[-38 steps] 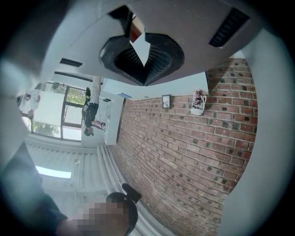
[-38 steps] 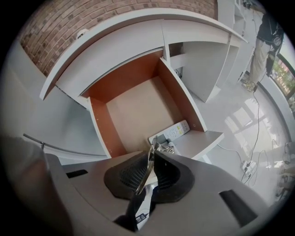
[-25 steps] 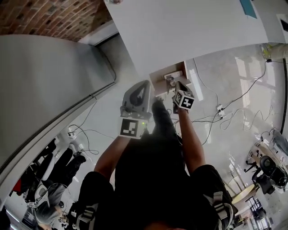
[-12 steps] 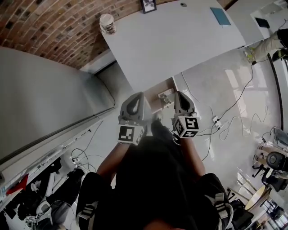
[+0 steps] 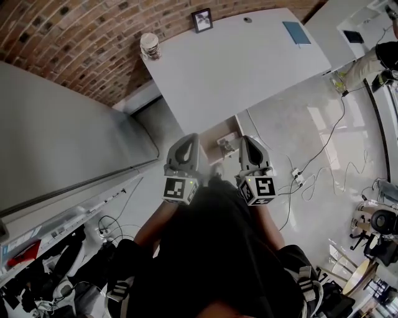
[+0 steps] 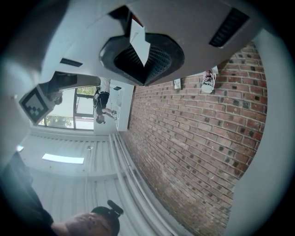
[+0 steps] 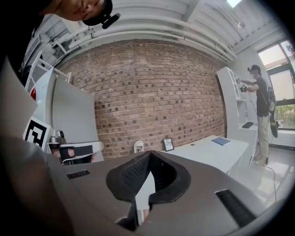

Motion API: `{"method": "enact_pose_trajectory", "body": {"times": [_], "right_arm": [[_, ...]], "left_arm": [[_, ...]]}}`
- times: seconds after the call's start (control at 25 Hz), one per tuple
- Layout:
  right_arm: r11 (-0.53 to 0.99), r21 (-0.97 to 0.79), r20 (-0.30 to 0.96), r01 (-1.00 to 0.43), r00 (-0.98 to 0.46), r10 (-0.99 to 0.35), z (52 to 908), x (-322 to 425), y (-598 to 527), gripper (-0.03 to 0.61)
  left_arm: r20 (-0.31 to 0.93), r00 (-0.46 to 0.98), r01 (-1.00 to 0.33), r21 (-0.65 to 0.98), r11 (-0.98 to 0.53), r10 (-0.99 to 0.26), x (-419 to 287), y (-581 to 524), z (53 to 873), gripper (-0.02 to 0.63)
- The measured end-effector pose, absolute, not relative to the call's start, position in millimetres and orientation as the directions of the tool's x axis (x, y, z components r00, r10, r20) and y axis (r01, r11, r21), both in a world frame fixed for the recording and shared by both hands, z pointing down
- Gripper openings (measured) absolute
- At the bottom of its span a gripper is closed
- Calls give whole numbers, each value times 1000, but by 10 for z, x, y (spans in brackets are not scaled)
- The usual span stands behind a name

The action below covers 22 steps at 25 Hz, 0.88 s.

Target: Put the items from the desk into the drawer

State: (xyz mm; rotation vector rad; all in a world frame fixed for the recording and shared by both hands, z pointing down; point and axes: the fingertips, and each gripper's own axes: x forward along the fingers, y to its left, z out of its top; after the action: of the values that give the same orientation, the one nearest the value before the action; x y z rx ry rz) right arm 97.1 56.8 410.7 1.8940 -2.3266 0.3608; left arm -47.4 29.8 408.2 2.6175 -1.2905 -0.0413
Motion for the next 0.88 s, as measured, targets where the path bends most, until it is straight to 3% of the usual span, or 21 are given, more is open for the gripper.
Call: {"method": "enact_pose_trajectory", "body": {"times": [0.88], "right_arm": [[174,-91,230,-980,-191,-954,4084,1002,732,0]], "left_arm": [[72,630,-768,203,-607,-773,-481,427,4081,0]]}}
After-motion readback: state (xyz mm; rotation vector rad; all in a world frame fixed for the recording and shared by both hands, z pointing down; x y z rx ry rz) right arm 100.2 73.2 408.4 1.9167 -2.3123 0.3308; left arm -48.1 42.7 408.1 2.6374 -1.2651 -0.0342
